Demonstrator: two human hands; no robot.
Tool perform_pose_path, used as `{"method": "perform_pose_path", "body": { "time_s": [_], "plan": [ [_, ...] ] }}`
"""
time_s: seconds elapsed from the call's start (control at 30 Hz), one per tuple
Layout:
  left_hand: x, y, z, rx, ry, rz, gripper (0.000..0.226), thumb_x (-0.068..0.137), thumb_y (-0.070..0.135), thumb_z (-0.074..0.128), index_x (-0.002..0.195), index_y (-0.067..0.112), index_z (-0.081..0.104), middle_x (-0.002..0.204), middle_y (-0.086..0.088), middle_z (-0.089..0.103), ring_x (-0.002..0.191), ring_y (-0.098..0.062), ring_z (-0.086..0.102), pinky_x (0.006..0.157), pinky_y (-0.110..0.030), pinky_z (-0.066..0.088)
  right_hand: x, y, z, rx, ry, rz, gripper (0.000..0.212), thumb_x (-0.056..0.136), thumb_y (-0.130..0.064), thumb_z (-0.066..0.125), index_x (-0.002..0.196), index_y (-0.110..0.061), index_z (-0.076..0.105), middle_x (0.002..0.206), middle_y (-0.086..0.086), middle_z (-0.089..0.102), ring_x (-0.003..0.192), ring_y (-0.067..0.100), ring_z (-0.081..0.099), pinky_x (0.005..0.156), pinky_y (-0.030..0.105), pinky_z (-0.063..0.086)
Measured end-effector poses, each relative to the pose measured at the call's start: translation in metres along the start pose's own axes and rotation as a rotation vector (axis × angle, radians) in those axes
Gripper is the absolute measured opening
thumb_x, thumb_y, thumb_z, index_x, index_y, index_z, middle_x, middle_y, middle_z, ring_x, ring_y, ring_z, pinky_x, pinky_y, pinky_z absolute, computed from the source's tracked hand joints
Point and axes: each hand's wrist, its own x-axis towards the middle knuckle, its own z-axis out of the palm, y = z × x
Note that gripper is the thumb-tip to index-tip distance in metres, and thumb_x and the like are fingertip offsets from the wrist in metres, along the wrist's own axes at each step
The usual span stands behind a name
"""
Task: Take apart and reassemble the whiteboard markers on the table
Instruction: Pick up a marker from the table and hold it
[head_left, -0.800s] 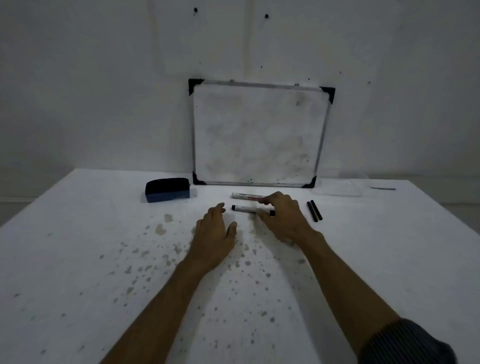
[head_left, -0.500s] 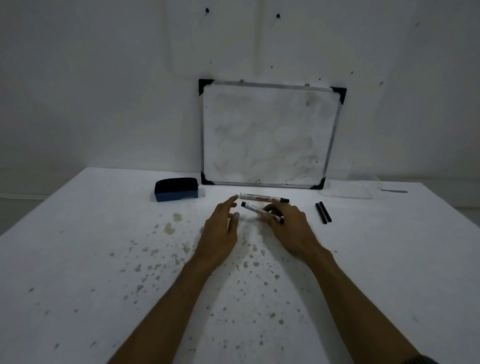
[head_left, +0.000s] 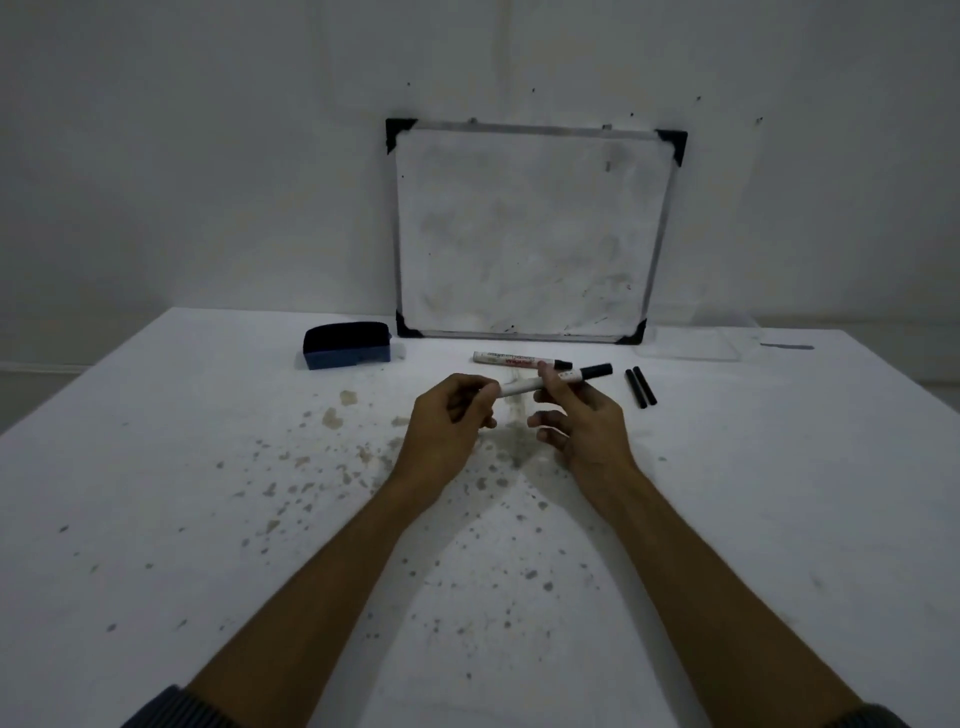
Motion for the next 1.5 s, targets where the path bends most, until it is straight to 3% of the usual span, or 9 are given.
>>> {"method": "perform_pose_path", "body": {
  "time_s": [0.1, 0.3, 0.4, 0.53, 0.63, 0.77, 1.1, 1.3, 1.5],
  "plan": [
    [-0.002, -0.004, 0.005, -0.047, -0.033, -0.019, 0.019, 0.103, 0.023, 0.062, 0.113, 0.009, 0.068, 0.090, -0.001, 0.074, 0.069, 0.000, 0.070, 0.064, -0.016, 0.056, 0.000, 0.006, 0.004, -0.083, -0.087, -0.060, 0.031, 0.098, -0.030, 0.068, 0.118, -0.006, 0.071, 0.089, 0.007, 0.072, 0.069, 0.020, 0.067, 0.062, 0.032, 0.056],
    [0.001, -0.011, 0.013, 0.083, -0.205, 0.037, 0.017, 0.105, 0.030, 0.057, 0.120, 0.025, 0.062, 0.102, 0.012, 0.073, 0.090, -0.001, 0.071, 0.079, -0.019, 0.059, -0.004, 0.020, 0.019, -0.316, 0.109, -0.154, 0.033, 0.105, -0.042, 0.051, 0.114, -0.013, 0.062, 0.073, 0.004, 0.075, 0.057, 0.018, 0.071, 0.053, 0.036, 0.060],
    [0.002, -0.011, 0.013, 0.159, -0.189, 0.093, 0.016, 0.105, 0.029, 0.056, 0.120, 0.033, 0.062, 0.100, 0.019, 0.071, 0.093, 0.000, 0.070, 0.081, -0.017, 0.059, -0.002, 0.019, 0.019, -0.310, 0.092, -0.119, 0.036, 0.104, -0.044, 0.053, 0.115, -0.012, 0.063, 0.072, 0.002, 0.074, 0.060, 0.019, 0.071, 0.054, 0.033, 0.059],
    [0.004, -0.011, 0.012, 0.159, -0.180, 0.112, 0.019, 0.104, 0.028, 0.059, 0.122, 0.031, 0.065, 0.094, 0.016, 0.072, 0.081, -0.002, 0.072, 0.073, -0.016, 0.059, 0.001, 0.016, 0.014, -0.334, 0.046, -0.095, 0.035, 0.100, -0.046, 0.058, 0.114, -0.015, 0.066, 0.073, -0.001, 0.073, 0.066, 0.021, 0.069, 0.061, 0.034, 0.059],
    [0.005, -0.016, 0.014, 0.201, -0.182, 0.126, 0.020, 0.106, 0.031, 0.054, 0.119, 0.023, 0.067, 0.082, 0.007, 0.071, 0.068, -0.010, 0.069, 0.064, -0.023, 0.060, 0.001, 0.013, 0.014, -0.293, 0.032, -0.073, 0.039, 0.100, -0.045, 0.059, 0.105, -0.007, 0.069, 0.069, -0.001, 0.069, 0.060, 0.014, 0.063, 0.054, 0.024, 0.053],
    [0.004, -0.018, 0.020, 0.391, -0.231, 0.159, 0.029, 0.110, 0.039, 0.034, 0.097, 0.022, 0.054, 0.068, 0.009, 0.055, 0.053, -0.005, 0.049, 0.053, -0.019, 0.044, -0.001, 0.015, 0.016, -0.333, 0.039, -0.101, 0.042, 0.102, -0.045, 0.055, 0.090, -0.006, 0.066, 0.062, 0.000, 0.062, 0.050, 0.008, 0.056, 0.049, 0.022, 0.049],
    [0.016, 0.001, 0.014, -0.028, -0.344, -0.303, 0.059, 0.110, 0.049, 0.030, 0.077, 0.013, 0.062, 0.059, 0.000, 0.060, 0.051, -0.017, 0.056, 0.053, -0.028, 0.047, 0.000, 0.020, 0.021, -0.230, -0.029, -0.223, 0.031, 0.106, -0.034, 0.052, 0.094, -0.007, 0.063, 0.061, 0.000, 0.054, 0.056, 0.013, 0.054, 0.055, 0.024, 0.050],
    [0.003, -0.014, 0.027, 0.137, -0.292, -0.009, 0.031, 0.110, 0.045, 0.031, 0.093, 0.026, 0.047, 0.066, 0.005, 0.047, 0.059, -0.017, 0.044, 0.056, -0.036, 0.044, 0.007, 0.021, 0.018, -0.262, 0.040, -0.158, 0.031, 0.103, -0.041, 0.057, 0.080, -0.020, 0.060, 0.052, -0.012, 0.043, 0.048, 0.007, 0.038, 0.049, 0.024, 0.037],
    [0.007, -0.016, 0.025, 0.347, -0.220, 0.047, 0.039, 0.109, 0.046, 0.028, 0.080, 0.025, 0.045, 0.064, 0.004, 0.049, 0.056, -0.013, 0.045, 0.057, -0.033, 0.045, 0.006, 0.021, 0.017, -0.293, -0.041, -0.153, 0.034, 0.104, -0.041, 0.054, 0.083, -0.014, 0.055, 0.052, -0.011, 0.042, 0.047, 0.006, 0.037, 0.047, 0.019, 0.037]
  ]
}}
